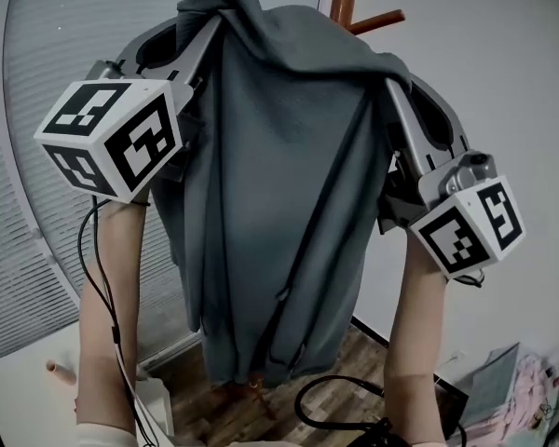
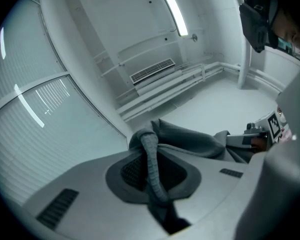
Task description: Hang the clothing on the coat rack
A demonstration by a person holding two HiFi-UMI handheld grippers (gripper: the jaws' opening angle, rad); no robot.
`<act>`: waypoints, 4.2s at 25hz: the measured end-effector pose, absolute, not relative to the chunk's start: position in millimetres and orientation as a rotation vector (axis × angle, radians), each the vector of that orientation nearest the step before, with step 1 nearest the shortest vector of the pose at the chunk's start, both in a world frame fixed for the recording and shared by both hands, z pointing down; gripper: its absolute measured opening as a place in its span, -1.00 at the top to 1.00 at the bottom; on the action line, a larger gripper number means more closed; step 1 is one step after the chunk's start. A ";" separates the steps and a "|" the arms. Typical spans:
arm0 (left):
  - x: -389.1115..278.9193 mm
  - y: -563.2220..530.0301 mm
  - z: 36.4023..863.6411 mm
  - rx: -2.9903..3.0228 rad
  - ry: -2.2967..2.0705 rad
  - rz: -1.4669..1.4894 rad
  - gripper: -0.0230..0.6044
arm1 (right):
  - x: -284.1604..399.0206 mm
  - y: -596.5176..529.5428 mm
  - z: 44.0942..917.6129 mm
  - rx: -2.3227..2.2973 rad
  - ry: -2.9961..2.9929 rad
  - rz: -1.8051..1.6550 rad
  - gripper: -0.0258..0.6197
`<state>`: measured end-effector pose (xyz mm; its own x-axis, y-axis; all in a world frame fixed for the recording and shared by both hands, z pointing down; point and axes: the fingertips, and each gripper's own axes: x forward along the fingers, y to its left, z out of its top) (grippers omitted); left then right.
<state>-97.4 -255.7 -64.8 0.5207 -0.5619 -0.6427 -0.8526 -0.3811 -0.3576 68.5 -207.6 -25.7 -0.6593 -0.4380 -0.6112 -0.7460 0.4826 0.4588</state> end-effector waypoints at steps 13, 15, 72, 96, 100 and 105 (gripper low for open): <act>-67.3 -299.1 -76.0 -2.156 1.136 0.459 0.80 | 90.0 -243.1 -21.5 -1.066 2.322 0.950 0.84; -67.3 -303.5 -71.9 -2.173 1.139 0.457 0.80 | 90.6 -245.3 -16.8 -1.075 2.331 0.942 0.84; -77.3 -359.4 57.7 -2.370 1.238 0.089 0.80 | 81.2 -282.3 76.9 -1.131 2.583 0.700 0.84; -66.2 -344.9 92.1 -2.379 1.135 0.144 0.79 | 74.7 -282.5 93.5 -1.119 2.618 0.768 0.84; -65.8 -338.5 93.7 -2.362 1.127 0.142 0.79 | 74.1 -278.2 93.3 -1.114 2.610 0.782 0.84; -67.0 -333.7 94.7 -2.387 1.112 0.167 0.79 | 73.5 -278.5 93.8 -1.122 2.599 0.790 0.84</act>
